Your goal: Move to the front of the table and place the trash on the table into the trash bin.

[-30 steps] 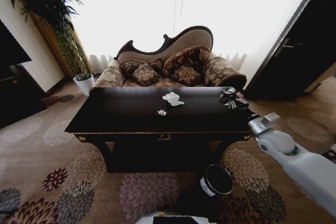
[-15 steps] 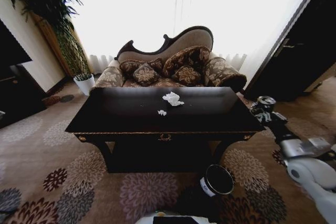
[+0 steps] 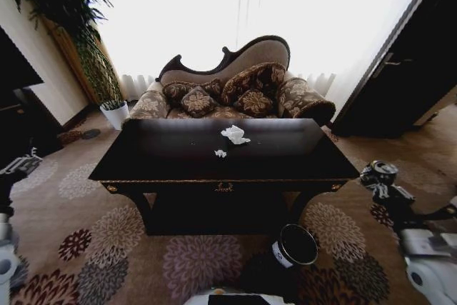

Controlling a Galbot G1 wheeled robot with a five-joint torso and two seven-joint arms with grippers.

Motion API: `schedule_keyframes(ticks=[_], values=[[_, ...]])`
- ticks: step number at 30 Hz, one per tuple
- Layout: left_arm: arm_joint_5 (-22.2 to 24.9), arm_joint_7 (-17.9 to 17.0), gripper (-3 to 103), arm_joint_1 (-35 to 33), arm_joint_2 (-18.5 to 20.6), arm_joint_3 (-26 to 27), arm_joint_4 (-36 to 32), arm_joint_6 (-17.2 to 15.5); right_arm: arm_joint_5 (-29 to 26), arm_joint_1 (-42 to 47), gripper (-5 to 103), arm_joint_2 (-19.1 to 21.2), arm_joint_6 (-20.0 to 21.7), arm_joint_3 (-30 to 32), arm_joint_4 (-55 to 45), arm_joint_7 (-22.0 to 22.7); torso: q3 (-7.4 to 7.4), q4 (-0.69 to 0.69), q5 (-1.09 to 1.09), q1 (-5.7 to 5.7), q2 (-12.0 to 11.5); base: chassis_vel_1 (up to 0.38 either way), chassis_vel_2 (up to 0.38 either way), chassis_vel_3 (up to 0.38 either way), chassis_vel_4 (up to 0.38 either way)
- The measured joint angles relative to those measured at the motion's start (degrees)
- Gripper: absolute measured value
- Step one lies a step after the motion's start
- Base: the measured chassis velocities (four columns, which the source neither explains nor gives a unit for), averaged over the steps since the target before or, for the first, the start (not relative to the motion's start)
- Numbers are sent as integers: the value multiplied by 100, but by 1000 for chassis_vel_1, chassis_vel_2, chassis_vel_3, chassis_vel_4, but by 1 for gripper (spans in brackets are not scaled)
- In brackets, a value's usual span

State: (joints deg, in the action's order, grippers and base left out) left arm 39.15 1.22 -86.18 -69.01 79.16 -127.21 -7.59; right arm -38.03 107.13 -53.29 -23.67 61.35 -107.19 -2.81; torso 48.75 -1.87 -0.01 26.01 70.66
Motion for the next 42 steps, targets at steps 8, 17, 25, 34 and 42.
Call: schedule_keyframes(ticks=[8,17,25,34,42], values=[[179,-6,100,-68,53,228,-64,-13,713,-446,0,-176,-158,-1284,999,-24,0,0,-1,0,0,0,0,0,0],[403,-13,100,-317,123,689,-216,-34,1327,-1340,0,-151,-345,-2912,2521,110,0,0,0,0,0,0,0,0,0],[734,-70,100,-588,145,1188,-575,-117,2094,-2472,0,-112,-672,-4163,4136,159,0,0,-1,0,0,0,0,0,0],[1015,-99,100,-1109,159,1830,-816,-144,2896,-4388,0,-232,-953,-5312,6215,196,0,3,-2,0,-1,0,0,0,0],[1143,-113,100,-1368,279,2154,-766,-151,3886,-5395,0,-450,-1077,-5449,7534,250,1,3,0,0,0,0,0,0,0]])
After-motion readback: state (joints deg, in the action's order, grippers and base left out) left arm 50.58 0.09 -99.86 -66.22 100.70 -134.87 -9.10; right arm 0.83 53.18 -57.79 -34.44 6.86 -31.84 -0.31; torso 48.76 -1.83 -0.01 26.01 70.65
